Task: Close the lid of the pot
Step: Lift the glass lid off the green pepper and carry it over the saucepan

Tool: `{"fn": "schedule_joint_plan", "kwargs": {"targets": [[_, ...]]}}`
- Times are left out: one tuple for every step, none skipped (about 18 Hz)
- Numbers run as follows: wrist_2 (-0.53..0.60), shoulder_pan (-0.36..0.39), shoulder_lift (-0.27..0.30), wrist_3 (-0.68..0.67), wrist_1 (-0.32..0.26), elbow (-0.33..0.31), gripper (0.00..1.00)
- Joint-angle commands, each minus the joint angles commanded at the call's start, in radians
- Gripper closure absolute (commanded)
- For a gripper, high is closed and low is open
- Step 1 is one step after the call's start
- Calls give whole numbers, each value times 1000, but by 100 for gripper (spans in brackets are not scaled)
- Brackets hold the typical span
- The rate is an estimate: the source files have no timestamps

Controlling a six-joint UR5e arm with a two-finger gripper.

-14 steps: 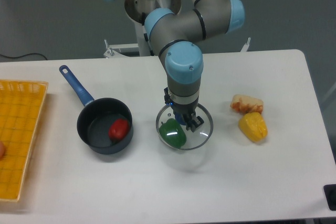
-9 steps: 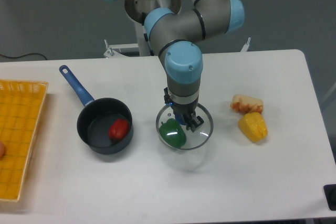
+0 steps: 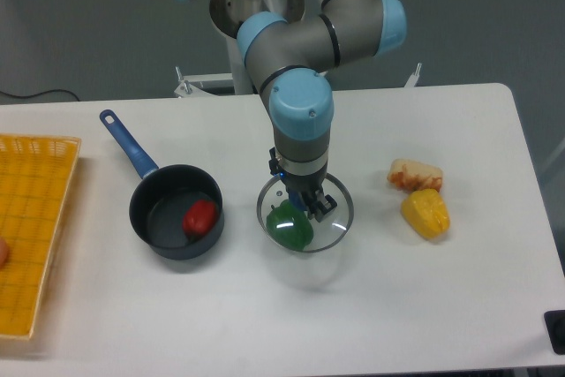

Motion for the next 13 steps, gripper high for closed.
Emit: {"fn": "schedule_joint_plan", "kwargs": {"targets": [[0, -14, 3, -8, 0, 0, 52], [2, -17, 6, -27, 0, -2, 52], [2, -35, 8, -52, 2, 0, 52], [3, -55, 8, -66, 0, -2, 52], [3, -71, 8, -86, 5, -5, 52], [5, -87, 8, -113, 6, -5, 52], [14, -107, 6, -141, 6, -5, 52], [29, -133, 6, -169, 8, -5, 52], [46, -162, 5, -195, 8, -5, 52], [54, -184, 2, -221, 9, -3, 52], [55, -199, 2, -248, 11, -2, 52], [54, -215, 2, -264, 11, 0, 52], [54, -230, 2, -273, 11, 2, 52]]}}
